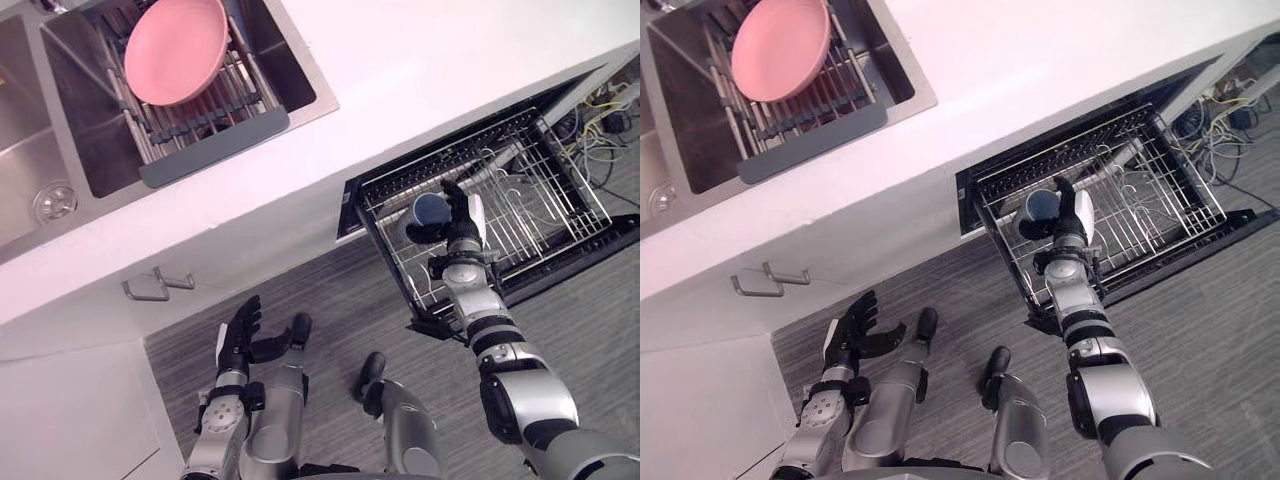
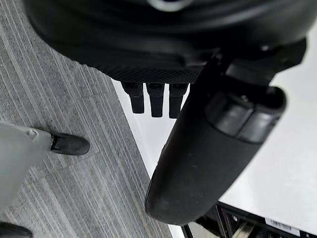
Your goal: Walk over to the sink, pick up the cup, carry it to the dishwasher, place the cup inside the dishwasher, then close the dishwasher door
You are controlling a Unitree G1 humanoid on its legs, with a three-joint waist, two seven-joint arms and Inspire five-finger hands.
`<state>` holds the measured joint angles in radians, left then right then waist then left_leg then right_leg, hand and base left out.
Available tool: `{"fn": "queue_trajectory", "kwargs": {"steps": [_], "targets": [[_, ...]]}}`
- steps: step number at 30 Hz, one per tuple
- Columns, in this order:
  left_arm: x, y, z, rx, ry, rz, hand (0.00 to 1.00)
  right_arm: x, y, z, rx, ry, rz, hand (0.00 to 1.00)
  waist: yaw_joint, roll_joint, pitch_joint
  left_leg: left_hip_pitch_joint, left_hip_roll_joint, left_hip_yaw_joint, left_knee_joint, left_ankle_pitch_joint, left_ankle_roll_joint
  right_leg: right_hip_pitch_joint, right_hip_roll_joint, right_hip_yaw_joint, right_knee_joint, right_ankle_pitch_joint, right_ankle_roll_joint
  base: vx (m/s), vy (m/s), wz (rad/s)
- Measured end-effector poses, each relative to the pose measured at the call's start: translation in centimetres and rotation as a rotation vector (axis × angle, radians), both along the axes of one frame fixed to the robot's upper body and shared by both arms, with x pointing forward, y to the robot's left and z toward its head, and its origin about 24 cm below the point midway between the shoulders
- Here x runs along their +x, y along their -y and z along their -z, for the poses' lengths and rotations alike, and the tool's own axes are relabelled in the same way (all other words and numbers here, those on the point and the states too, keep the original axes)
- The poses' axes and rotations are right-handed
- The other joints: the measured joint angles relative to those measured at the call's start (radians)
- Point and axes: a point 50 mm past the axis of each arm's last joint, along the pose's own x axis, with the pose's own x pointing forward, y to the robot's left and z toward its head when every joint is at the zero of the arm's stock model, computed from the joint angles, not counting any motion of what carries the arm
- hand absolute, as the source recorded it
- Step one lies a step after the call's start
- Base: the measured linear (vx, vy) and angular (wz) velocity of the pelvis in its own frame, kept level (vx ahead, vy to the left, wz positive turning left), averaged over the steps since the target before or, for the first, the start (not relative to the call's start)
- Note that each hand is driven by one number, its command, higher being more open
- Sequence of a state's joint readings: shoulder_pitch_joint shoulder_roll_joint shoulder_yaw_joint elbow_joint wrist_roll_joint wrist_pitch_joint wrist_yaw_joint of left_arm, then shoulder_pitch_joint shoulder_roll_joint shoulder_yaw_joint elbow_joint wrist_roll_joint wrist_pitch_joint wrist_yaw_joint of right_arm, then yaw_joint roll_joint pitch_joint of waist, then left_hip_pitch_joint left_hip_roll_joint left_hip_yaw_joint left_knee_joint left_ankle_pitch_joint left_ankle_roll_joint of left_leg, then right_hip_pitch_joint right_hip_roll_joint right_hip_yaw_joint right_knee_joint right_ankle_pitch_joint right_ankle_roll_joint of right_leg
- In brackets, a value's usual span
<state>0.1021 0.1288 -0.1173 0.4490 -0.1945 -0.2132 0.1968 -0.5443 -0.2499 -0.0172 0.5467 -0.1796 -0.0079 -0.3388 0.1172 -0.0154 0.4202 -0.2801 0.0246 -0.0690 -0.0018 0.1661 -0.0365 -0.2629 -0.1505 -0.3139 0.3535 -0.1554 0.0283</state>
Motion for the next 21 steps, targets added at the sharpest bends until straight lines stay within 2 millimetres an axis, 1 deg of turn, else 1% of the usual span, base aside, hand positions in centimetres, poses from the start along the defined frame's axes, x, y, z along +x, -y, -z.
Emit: {"fn": "queue_trajectory", "kwargs": {"steps": [2, 3, 4, 5, 6, 7, 8, 9, 10, 11, 12, 13, 14, 15, 16, 17, 18, 19, 20, 21], "targets": [[0.0, 0.0, 0.1, -0.007, -0.004, -0.011, 0.9, -2.3, -0.3, -0.2, 0.042, 0.089, -0.004, 0.9, -0.011, -0.003, -0.001, 0.039, -0.001, -0.001, -0.021, -0.003, -0.002, 0.036, 0.001, -0.002, -0.019, -0.004, 0.002, 0.06, 0.008, 0.03], [-0.1, -0.1, 0.1, -0.009, -0.005, -0.018, 0.9, -3.0, -0.3, -0.3, 0.05, 0.11, -0.006, 0.9, -0.015, -0.005, -0.003, 0.047, -0.001, -0.002, -0.026, -0.004, -0.003, 0.044, 0.001, -0.004, -0.022, -0.006, 0.004, 0.06, 0.005, 0.09], [-0.2, -0.4, 0.2, -0.011, -0.01, -0.034, 0.9, -4.1, -0.4, -0.1, 0.063, 0.132, -0.007, 0.9, -0.024, -0.009, -0.005, 0.057, -0.003, -0.007, -0.033, -0.005, -0.003, 0.057, 0.0, -0.011, -0.026, -0.011, 0.006, 0.09, -0.003, 0.2], [-0.4, -0.9, 0.5, -0.009, -0.027, -0.055, 0.9, -6.2, -0.1, 0.4, 0.09, 0.159, 0.012, 0.9, -0.037, -0.017, -0.01, 0.068, -0.008, -0.019, -0.036, -0.006, -0.002, 0.074, -0.005, -0.025, -0.026, -0.021, 0.009, 0.11, -0.007, 0.26], [-0.5, -1.1, 0.6, -0.008, -0.036, -0.064, 0.9, -7.0, 0.2, 0.7, 0.099, 0.162, 0.025, 0.9, -0.042, -0.021, -0.012, 0.072, -0.01, -0.024, -0.036, -0.007, -0.002, 0.082, -0.007, -0.033, -0.024, -0.025, 0.009, 0.13, -0.013, 0.37], [-0.6, -1.4, 0.8, -0.009, -0.048, -0.078, 0.9, -8.3, 0.6, 1.1, 0.108, 0.161, 0.046, 0.9, -0.054, -0.025, -0.015, 0.072, -0.017, -0.041, -0.028, -0.007, -0.003, 0.099, -0.01, -0.053, -0.028, -0.028, 0.01, 0.12, -0.008, 0.55], [-0.7, -1.5, 1.0, -0.015, -0.058, -0.089, 0.9, -9.9, 1.3, 1.5, 0.116, 0.159, 0.08, 0.9, -0.071, -0.026, -0.016, 0.071, -0.026, -0.052, -0.016, -0.006, -0.003, 0.125, -0.018, -0.086, -0.033, -0.035, 0.014, 0.12, -0.001, 0.87], [-0.8, -1.4, 1.1, -0.021, -0.062, -0.095, 0.9, -11.4, 2.1, 1.8, 0.132, 0.157, 0.118, 0.9, -0.088, -0.026, -0.018, 0.062, -0.027, -0.005, 0.005, -0.006, 0.0, 0.156, -0.028, -0.126, -0.043, -0.038, 0.017, 0.07, 0.007, 0.89], [-0.9, -1.4, 1.2, -0.023, -0.068, -0.096, 0.9, -11.9, 2.2, 1.8, 0.138, 0.157, 0.129, 0.9, -0.098, -0.026, -0.022, 0.056, -0.02, 0.058, 0.016, -0.016, 0.016, 0.171, -0.031, -0.146, -0.05, -0.039, 0.017, 0.05, 0.021, 0.78], [-1.3, -1.6, 1.6, -0.023, -0.092, -0.105, 0.9, -12.6, 2.2, 1.9, 0.159, 0.163, 0.145, 0.9, -0.107, -0.03, -0.034, 0.054, 0.004, 0.185, 0.046, -0.07, 0.053, 0.194, -0.031, -0.167, -0.062, -0.039, 0.018, 0.06, 0.024, 0.43], [-1.8, -1.8, 2.2, -0.023, -0.126, -0.116, 0.9, -13.1, 2.0, 1.4, 0.175, 0.185, 0.145, 0.9, -0.11, -0.035, -0.053, 0.053, 0.042, 0.313, 0.08, -0.091, 0.053, 0.211, -0.033, -0.172, -0.075, -0.037, 0.022, 0.07, 0.033, 0.29], [-2.1, -1.8, 2.5, -0.024, -0.142, -0.116, 0.9, -13.5, 1.8, 1.0, 0.178, 0.204, 0.138, 0.9, -0.111, -0.034, -0.061, 0.055, 0.05, 0.343, 0.093, -0.099, 0.055, 0.224, -0.034, -0.175, -0.084, -0.036, 0.028, 0.09, 0.053, 0.09], [-2.7, -1.9, 2.9, -0.025, -0.166, -0.12, 0.9, -13.9, 1.5, 0.1, 0.184, 0.249, 0.115, 0.9, -0.109, -0.035, -0.08, 0.064, 0.043, 0.343, 0.101, -0.104, 0.058, 0.244, -0.037, -0.174, -0.104, -0.03, 0.041, 0.08, 0.063, 0.07], [-3.1, -2.0, 3.1, -0.026, -0.177, -0.121, 0.9, -14.0, 1.4, -0.4, 0.183, 0.275, 0.105, 0.9, -0.109, -0.035, -0.092, 0.068, 0.037, 0.341, 0.1, -0.106, 0.056, 0.252, -0.04, -0.176, -0.114, -0.027, 0.046, 0.09, 0.083, 0.08], [-3.8, -2.1, 3.6, -0.025, -0.204, -0.125, 0.9, -14.2, 1.1, -1.5, 0.177, 0.331, 0.08, 0.9, -0.107, -0.035, -0.119, 0.077, 0.026, 0.338, 0.094, -0.118, 0.06, 0.268, -0.045, -0.18, -0.13, -0.023, 0.054, 0.1, 0.07, 0.12], [-4.6, -2.3, 4.1, -0.017, -0.237, -0.129, 0.9, -14.2, 0.9, -2.3, 0.187, 0.384, 0.043, 0.9, -0.105, -0.037, -0.143, 0.093, 0.012, 0.336, 0.093, -0.127, 0.066, 0.284, -0.057, -0.184, -0.131, -0.026, 0.058, 0.11, 0.073, 0.14], [-5.0, -2.4, 4.4, -0.011, -0.253, -0.131, 0.9, -14.1, 0.7, -2.7, 0.19, 0.408, 0.021, 0.9, -0.105, -0.04, -0.153, 0.102, 0.003, 0.334, 0.093, -0.132, 0.068, 0.293, -0.067, -0.186, -0.124, -0.032, 0.065, 0.12, 0.077, 0.16], [-5.7, -2.5, 4.8, -0.002, -0.281, -0.129, 0.9, -13.7, 0.5, -3.5, 0.18, 0.443, -0.018, 0.9, -0.105, -0.046, -0.161, 0.124, -0.017, 0.333, 0.095, -0.146, 0.073, 0.308, -0.095, -0.191, -0.09, -0.054, 0.074, 0.13, 0.123, 0.21], [-6.2, -2.6, 5.2, -0.002, -0.308, -0.12, 0.9, -13.3, 0.3, -4.1, 0.153, 0.461, -0.062, 0.9, -0.105, -0.051, -0.164, 0.145, -0.043, 0.331, 0.096, -0.157, 0.078, 0.312, -0.132, -0.195, -0.032, -0.082, 0.067, 0.11, 0.103, 0.23], [-6.5, -2.5, 5.4, 0.002, -0.32, -0.112, 0.9, -13.1, 0.2, -4.5, 0.134, 0.466, -0.084, 0.9, -0.106, -0.051, -0.164, 0.153, -0.05, 0.324, 0.094, -0.162, 0.083, 0.31, -0.145, -0.194, 0.008, -0.09, 0.056, 0.08, 0.11, 0.32]]}}
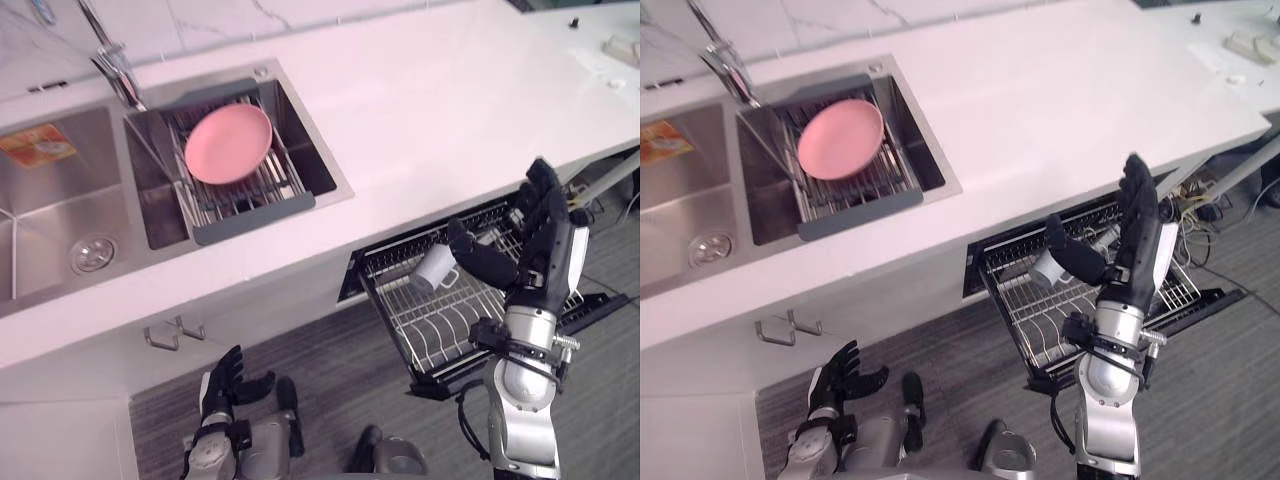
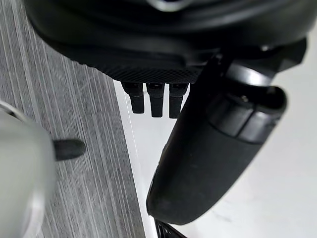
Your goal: Walk over to the sink, pick up the cup, carry it to the dishwasher, place the cup inside the dishwasher, then close the dishwasher door
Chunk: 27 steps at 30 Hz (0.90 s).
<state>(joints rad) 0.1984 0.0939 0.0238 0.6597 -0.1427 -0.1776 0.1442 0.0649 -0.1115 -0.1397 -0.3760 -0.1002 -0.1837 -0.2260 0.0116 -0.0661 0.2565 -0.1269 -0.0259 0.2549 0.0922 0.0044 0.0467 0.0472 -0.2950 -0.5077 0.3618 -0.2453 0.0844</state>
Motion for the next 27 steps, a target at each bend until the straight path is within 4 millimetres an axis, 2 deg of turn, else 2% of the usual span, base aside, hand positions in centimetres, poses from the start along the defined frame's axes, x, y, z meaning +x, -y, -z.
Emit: {"fn": "queue_trajectory", "kwargs": {"steps": [1, 3, 4, 5, 7, 8, 9, 10, 12, 14, 17, 24, 27], "targets": [[-0.3, -0.1, 0.2, 0.009, -0.019, 0.012, 0.9, 0.5, -0.1, -0.4, -0.044, 0.001, -0.035, 0.9, -0.003, 0.001, -0.003, 0.015, -0.015, -0.016, 0.001, -0.005, 0.007, -0.024, -0.03, 0.025, 0.099, -0.002, -0.01, 0.06, 0.077, 0.52], [-0.4, -0.7, 0.1, 0.029, -0.022, 0.033, 0.9, 1.0, -0.1, -0.6, -0.109, -0.012, -0.075, 0.9, -0.006, -0.01, -0.012, 0.032, -0.034, -0.069, 0.001, -0.007, 0.02, -0.079, -0.039, 0.151, 0.252, 0.026, -0.059, 0.1, 0.061, 0.74], [-0.4, -0.9, 0.1, 0.038, -0.023, 0.04, 0.9, 1.4, -0.1, -0.5, -0.144, -0.027, -0.098, 0.9, -0.012, -0.011, -0.019, 0.038, -0.034, -0.108, -0.002, -0.003, 0.024, -0.122, -0.01, 0.242, 0.304, -0.01, -0.076, 0.12, -0.041, 1.14], [-0.2, -1.3, -0.1, 0.051, -0.017, 0.048, 0.9, 2.1, -0.1, -0.5, -0.194, -0.05, -0.143, 0.9, -0.016, -0.016, -0.025, 0.035, -0.032, -0.171, 0.003, -0.001, 0.023, -0.14, 0.071, 0.362, 0.264, -0.065, -0.062, 0.1, -0.063, 1.17], [-0.2, -1.7, -0.1, 0.062, -0.019, 0.051, 0.9, 3.3, -0.2, -0.6, -0.249, -0.074, -0.205, 0.9, -0.019, -0.018, -0.026, 0.034, -0.034, -0.234, 0.007, 0.003, 0.018, -0.165, 0.144, 0.473, 0.186, -0.072, -0.052, 0.06, -0.088, 1.14], [-0.2, -2.0, -0.2, 0.07, -0.021, 0.054, 0.9, 3.7, -0.2, -0.6, -0.271, -0.085, -0.225, 0.9, -0.016, -0.021, -0.028, 0.028, -0.041, -0.26, 0.013, 0.007, 0.01, -0.169, 0.163, 0.501, 0.125, -0.063, -0.043, 0.05, -0.11, 1.2], [-0.4, -2.4, -0.1, 0.079, -0.031, 0.065, 0.9, 4.2, -0.1, -0.6, -0.286, -0.099, -0.247, 0.9, -0.007, -0.042, -0.041, 0.015, -0.071, -0.292, 0.023, 0.008, 0.002, -0.175, 0.154, 0.511, 0.03, -0.006, -0.031, 0.05, -0.115, 1.03], [-0.6, -2.4, 0.0, 0.076, -0.041, 0.068, 0.9, 4.5, 0.1, -0.6, -0.295, -0.111, -0.252, 0.9, -0.007, -0.044, -0.046, 0.011, -0.083, -0.311, 0.029, 0.011, -0.007, -0.172, 0.142, 0.502, 0.031, 0.025, 0.001, 0.08, -0.131, 0.93], [-1.4, -2.1, 0.5, 0.062, -0.066, 0.062, 0.9, 5.6, 0.2, -0.2, -0.327, -0.155, -0.275, 0.9, 0.014, -0.017, -0.065, -0.001, -0.066, -0.339, 0.028, 0.008, -0.018, -0.152, 0.156, 0.466, -0.017, 0.038, -0.011, 0.1, -0.116, 0.45], [-2.3, -2.6, 0.6, 0.069, -0.088, 0.047, 0.9, 6.7, 0.0, -0.3, -0.363, -0.188, -0.323, 0.9, 0.035, -0.007, -0.07, -0.007, -0.036, -0.356, -0.003, 0.024, -0.039, -0.128, 0.186, 0.436, -0.093, 0.073, -0.028, 0.1, -0.11, 0.18], [-3.4, -2.6, 1.0, 0.062, -0.119, 0.049, 0.9, 7.4, 0.0, 0.0, -0.415, -0.232, -0.361, 0.9, 0.045, -0.007, -0.071, 0.013, -0.028, -0.38, -0.024, 0.041, -0.041, -0.076, 0.197, 0.402, -0.151, 0.087, -0.031, 0.14, -0.091, 0.25], [-3.3, -2.3, 1.0, 0.066, -0.121, 0.082, 0.9, 9.2, -1.0, -0.8, -0.517, -0.247, -0.398, 0.9, 0.057, -0.007, -0.071, 0.031, -0.031, -0.402, -0.021, 0.048, -0.047, -0.01, 0.201, 0.372, -0.218, 0.1, -0.035, 0.06, -0.034, 0.14], [-3.3, -2.3, 1.1, 0.066, -0.125, 0.084, 0.9, 10.0, -1.0, 0.3, -0.583, -0.309, -0.374, 0.9, 0.059, -0.006, -0.071, 0.031, -0.034, -0.422, -0.03, 0.059, -0.049, -0.004, 0.201, 0.354, -0.223, 0.101, -0.035, -0.02, -0.014, 0.2]]}}
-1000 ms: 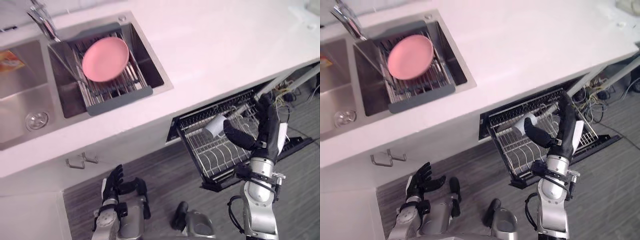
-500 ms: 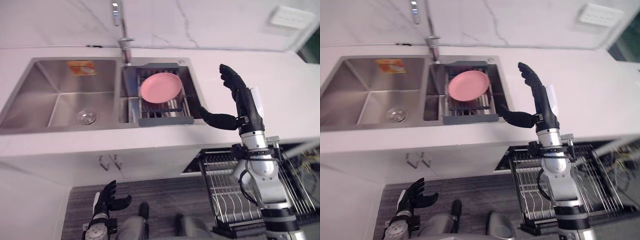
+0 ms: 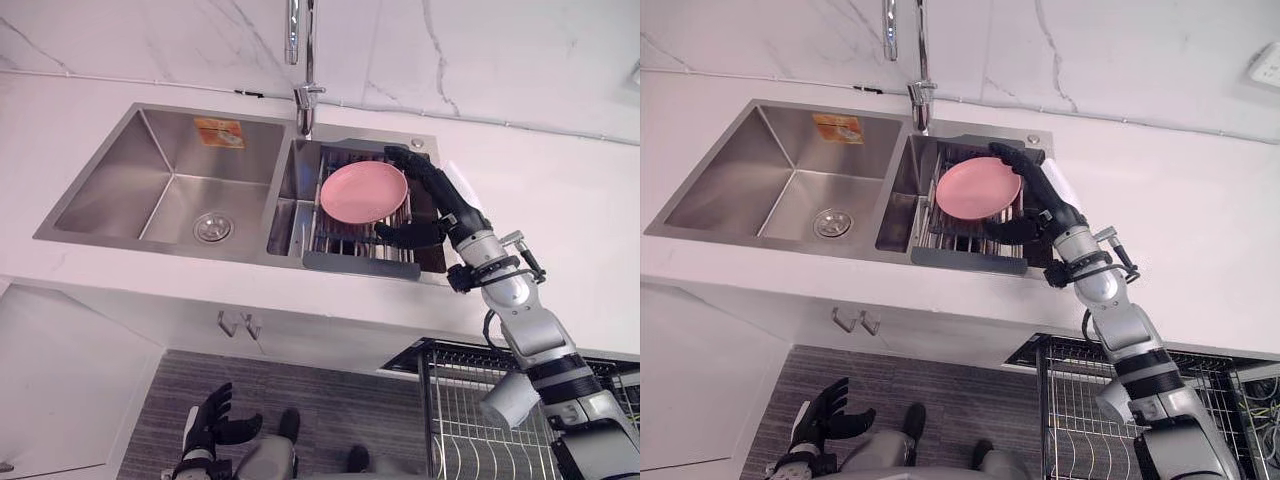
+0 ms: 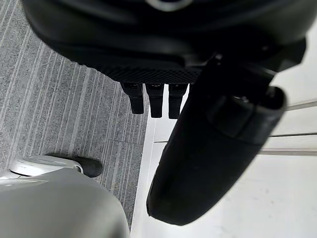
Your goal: Walk over to the sink, pick up the cup, carry it to the dishwasher, place the cup inside the dishwasher, then close the dishwasher door
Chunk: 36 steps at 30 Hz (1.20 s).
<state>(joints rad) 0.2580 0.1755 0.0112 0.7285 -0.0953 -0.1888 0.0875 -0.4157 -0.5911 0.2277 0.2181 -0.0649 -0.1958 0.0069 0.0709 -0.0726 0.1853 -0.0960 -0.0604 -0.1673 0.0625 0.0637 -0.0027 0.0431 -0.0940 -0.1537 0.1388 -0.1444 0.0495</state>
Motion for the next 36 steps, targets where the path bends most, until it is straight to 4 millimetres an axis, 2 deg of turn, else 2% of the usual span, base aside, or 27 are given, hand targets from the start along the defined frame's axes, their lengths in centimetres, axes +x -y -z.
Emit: {"fn": "queue_trajectory", "kwargs": {"steps": [3, 5, 11, 18, 20, 23, 24, 26, 31, 36], "targets": [[-0.2, 0.0, 0.2, 0.0, -0.014, -0.002, 0.9, 0.4, 0.5, 1.8, -0.093, -0.06, 0.052, 0.9, 0.0, 0.002, 0.0, 0.004, 0.001, -0.031, -0.044, 0.03, -0.004, -0.003, 0.001, -0.03, -0.002, 0.004, -0.001, -0.06, -0.008, 0.27], [-0.5, 0.0, 0.4, 0.0, -0.027, -0.005, 0.9, 1.0, 0.9, 2.1, -0.125, -0.068, 0.09, 0.9, -0.001, 0.008, 0.003, 0.007, 0.007, -0.046, -0.077, 0.045, -0.006, -0.013, 0.006, -0.043, -0.003, 0.011, -0.002, -0.1, 0.002, 0.2], [-0.6, 0.4, 0.5, 0.001, -0.036, 0.014, 0.9, 2.5, 1.2, 0.8, -0.22, -0.018, 0.16, 0.9, 0.0, 0.035, 0.02, 0.002, 0.009, -0.065, -0.123, 0.064, -0.007, -0.029, 0.007, -0.06, -0.009, 0.017, 0.002, -0.1, 0.03, 0.1], [0.4, 0.9, 0.4, 0.001, -0.01, 0.013, 0.9, 4.0, 2.6, 1.1, -0.372, -0.027, 0.292, 0.9, 0.025, 0.054, 0.031, -0.025, 0.008, -0.071, -0.13, 0.088, -0.013, -0.047, 0.006, -0.082, -0.013, 0.021, 0.0, 0.0, 0.005, 0.1], [0.7, 0.9, 0.3, 0.005, -0.006, 0.012, 0.9, 5.0, 2.8, 0.0, -0.403, -0.009, 0.333, 0.9, 0.026, 0.055, 0.035, -0.038, 0.008, -0.077, -0.132, 0.101, -0.002, -0.062, 0.006, -0.088, -0.003, 0.026, 0.0, 0.06, -0.018, 0.07], [2.0, 1.2, 0.0, 0.005, 0.029, 0.012, 0.9, 6.3, 3.5, -1.7, -0.414, 0.009, 0.406, 0.9, 0.035, 0.067, 0.049, -0.042, 0.008, -0.085, -0.132, 0.104, -0.005, -0.064, 0.007, -0.098, 0.002, 0.021, -0.004, 0.03, -0.023, 0.08], [2.5, 1.4, -0.2, 0.003, 0.042, 0.013, 0.9, 6.7, 3.7, -2.2, -0.426, 0.01, 0.425, 0.3, 0.04, 0.07, 0.057, -0.043, 0.008, -0.089, -0.132, 0.104, -0.005, -0.064, 0.007, -0.102, 0.004, 0.02, -0.006, 0.0, -0.023, 0.14], [3.2, 1.5, -0.5, 0.003, 0.068, 0.017, 0.9, 7.1, 4.0, -2.9, -0.441, 0.015, 0.451, 0.3, 0.05, 0.07, 0.073, -0.045, 0.01, -0.095, -0.132, 0.103, -0.007, -0.068, 0.008, -0.108, 0.013, 0.014, -0.009, -0.02, -0.024, 0.1], [4.1, 1.5, -0.8, -0.006, 0.097, 0.007, 0.9, 7.7, 3.9, -4.5, -0.464, 0.058, 0.469, 0.3, 0.045, 0.071, 0.096, -0.066, 0.017, -0.101, -0.135, 0.104, -0.013, -0.099, 0.011, -0.112, 0.04, 0.009, -0.012, -0.05, -0.017, 0.02], [4.6, 1.9, -0.9, -0.001, 0.108, 0.016, 0.9, 7.8, 4.0, -4.7, -0.458, 0.067, 0.479, 0.3, 0.047, 0.071, 0.098, -0.076, 0.028, -0.088, -0.148, 0.108, -0.01, -0.115, 0.015, -0.118, 0.043, 0.009, -0.014, -0.04, -0.006, 0.03]]}}
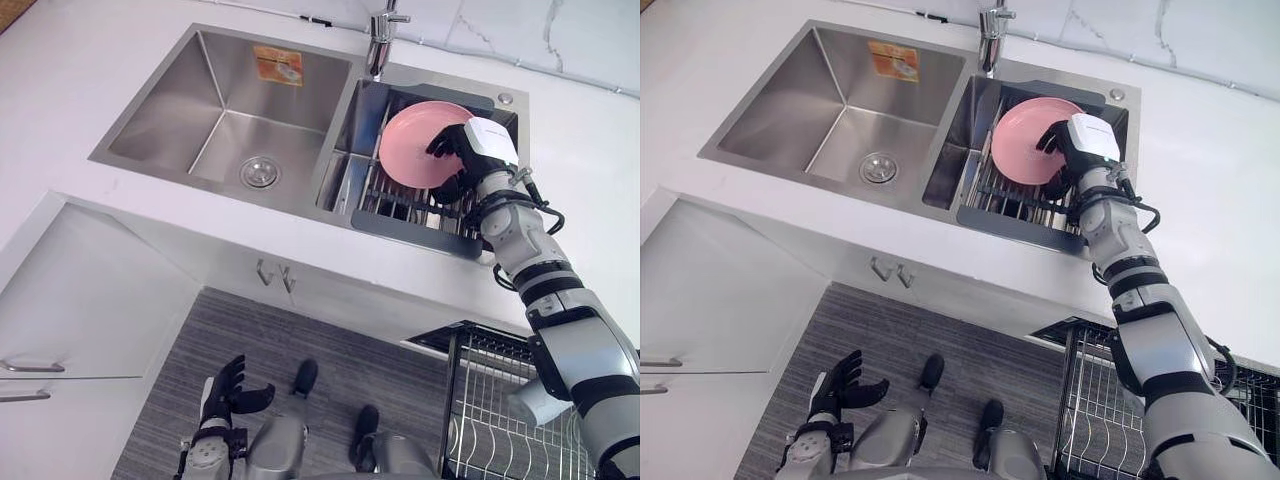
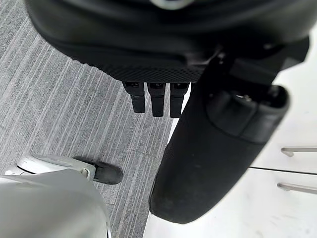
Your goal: Walk over to the sink, pick up the cup, carry it to the dishwasher, place the cup inside the dishwasher, then close the dishwasher door
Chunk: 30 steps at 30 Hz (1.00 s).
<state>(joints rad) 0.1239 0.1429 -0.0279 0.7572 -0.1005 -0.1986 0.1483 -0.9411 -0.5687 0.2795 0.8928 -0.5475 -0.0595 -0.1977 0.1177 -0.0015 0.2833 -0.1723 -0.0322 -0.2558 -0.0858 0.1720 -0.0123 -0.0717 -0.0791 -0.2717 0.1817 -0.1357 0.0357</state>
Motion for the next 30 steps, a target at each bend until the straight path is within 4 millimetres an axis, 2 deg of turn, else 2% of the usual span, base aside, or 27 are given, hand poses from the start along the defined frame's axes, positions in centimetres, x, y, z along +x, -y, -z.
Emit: {"fn": "queue_trajectory", "kwargs": {"steps": [6, 10, 13, 15, 17, 20, 25, 30], "targets": [[0.0, 0.1, 0.0, 0.0, 0.001, -0.002, 0.9, -0.8, -1.2, -0.7, 0.029, 0.071, -0.069, 0.3, -0.012, 0.0, 0.003, -0.002, 0.009, 0.018, 0.0, 0.004, -0.003, -0.003, 0.005, 0.008, -0.003, 0.004, 0.0, 0.04, -0.022, -0.05], [0.1, 0.4, 0.0, -0.008, 0.003, 0.001, 0.9, -3.2, -1.2, -0.9, 0.136, 0.19, -0.116, 0.3, -0.023, 0.0, 0.003, 0.008, 0.009, 0.029, 0.0, 0.01, -0.007, 0.002, 0.005, 0.019, -0.006, 0.002, 0.0, 0.07, -0.029, -0.08], [-0.1, 0.6, 0.1, -0.017, -0.004, 0.001, 0.9, -5.5, -0.2, -2.6, 0.273, 0.386, -0.089, 0.3, -0.035, -0.001, 0.003, 0.044, 0.009, 0.059, 0.0, 0.006, -0.005, 0.031, 0.003, 0.045, -0.013, 0.002, 0.0, 0.06, -0.016, -0.19], [-0.5, 0.7, 0.3, -0.021, -0.014, -0.001, 0.9, -7.2, 0.0, -4.0, 0.301, 0.509, -0.09, 0.3, -0.056, -0.001, 0.002, 0.069, 0.011, 0.078, 0.0, -0.009, -0.003, 0.053, 0.004, 0.064, -0.024, 0.002, 0.0, 0.02, -0.006, -0.25], [-0.6, 0.7, 0.4, -0.019, -0.022, 0.005, 0.9, -8.9, 0.1, -4.5, 0.311, 0.589, -0.098, 0.3, -0.068, -0.005, 0.0, 0.087, 0.016, 0.107, 0.0, -0.02, -0.003, 0.058, 0.006, 0.091, -0.024, 0.002, 0.0, 0.0, -0.004, -0.44], [-1.3, 0.3, 0.6, -0.019, -0.044, 0.002, 0.9, -11.0, -0.1, -4.0, 0.359, 0.667, -0.098, 0.3, -0.097, -0.02, -0.012, 0.118, 0.024, 0.155, -0.001, -0.034, -0.001, 0.068, 0.011, 0.139, -0.026, 0.003, 0.001, 0.01, -0.006, -0.46], [-2.3, 0.4, 1.3, -0.025, -0.095, 0.001, 0.9, -13.2, 0.7, -2.2, 0.401, 0.676, -0.039, 0.3, -0.132, -0.041, -0.057, 0.151, 0.037, 0.239, 0.0, -0.06, 0.0, 0.072, 0.022, 0.228, -0.049, 0.022, 0.006, 0.04, 0.002, -0.55], [-3.0, 0.5, 1.7, -0.021, -0.124, 0.016, 0.9, -15.4, 0.6, -0.6, 0.434, 0.668, -0.018, 0.3, -0.163, -0.042, -0.085, 0.186, 0.05, 0.356, 0.001, -0.095, 0.002, 0.057, 0.036, 0.349, -0.062, 0.044, 0.012, 0.03, 0.006, -0.7]]}}
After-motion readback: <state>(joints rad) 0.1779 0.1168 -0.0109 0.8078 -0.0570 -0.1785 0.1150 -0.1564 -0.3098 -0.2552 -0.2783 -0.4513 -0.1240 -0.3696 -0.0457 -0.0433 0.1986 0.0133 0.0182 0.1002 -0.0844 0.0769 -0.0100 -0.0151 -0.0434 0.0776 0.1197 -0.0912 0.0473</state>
